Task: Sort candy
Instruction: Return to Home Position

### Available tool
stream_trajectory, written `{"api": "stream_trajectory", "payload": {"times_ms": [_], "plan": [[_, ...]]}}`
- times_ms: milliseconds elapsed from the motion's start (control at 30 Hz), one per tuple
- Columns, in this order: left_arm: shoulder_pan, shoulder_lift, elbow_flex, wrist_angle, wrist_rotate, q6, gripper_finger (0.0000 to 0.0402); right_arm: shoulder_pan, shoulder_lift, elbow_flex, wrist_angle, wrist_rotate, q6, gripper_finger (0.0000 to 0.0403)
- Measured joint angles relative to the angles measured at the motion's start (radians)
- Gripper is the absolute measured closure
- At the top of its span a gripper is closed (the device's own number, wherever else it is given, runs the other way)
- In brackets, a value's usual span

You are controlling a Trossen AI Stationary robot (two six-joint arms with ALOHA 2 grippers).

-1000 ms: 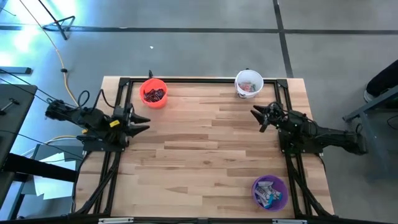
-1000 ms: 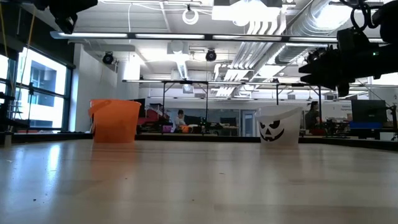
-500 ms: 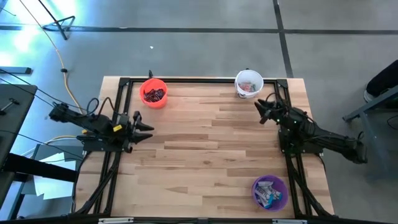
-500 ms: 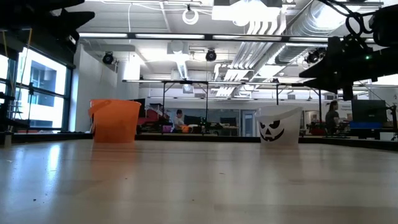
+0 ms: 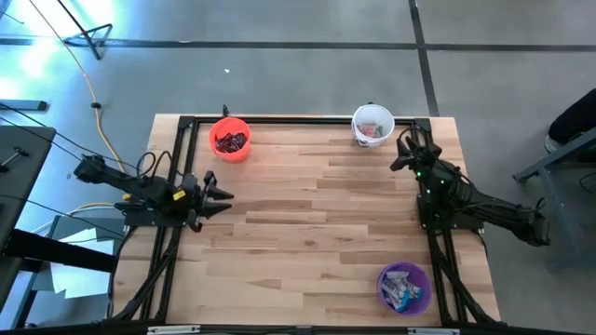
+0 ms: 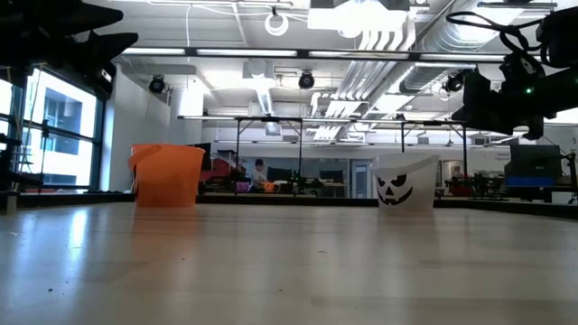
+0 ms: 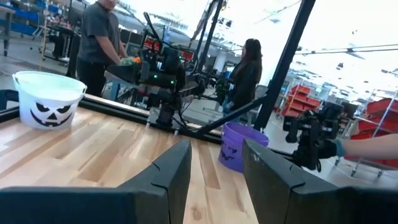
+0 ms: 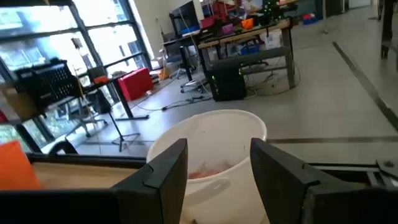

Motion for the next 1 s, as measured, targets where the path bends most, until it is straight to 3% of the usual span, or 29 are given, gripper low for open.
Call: {"api": "stream_trajectory", "payload": {"times_ms": [267,533,1000], "plan": [[0.001,0.000,-0.013,0.004,-0.002,0.032,0.0271,0.000,0.000,0.001,-0.002,0.003,-0.085,0.0234],[0.001,0.001,-0.013,-0.038,-0.079,0.043,0.0271,0.000,0.000,0.001,-0.002,0.002,-0.070,0.0234],[0.001,0.001,-0.013,-0.083,-0.080,0.033,0.0271,0.000,0.000,0.002,-0.002,-0.001,-0.070,0.0234]]}}
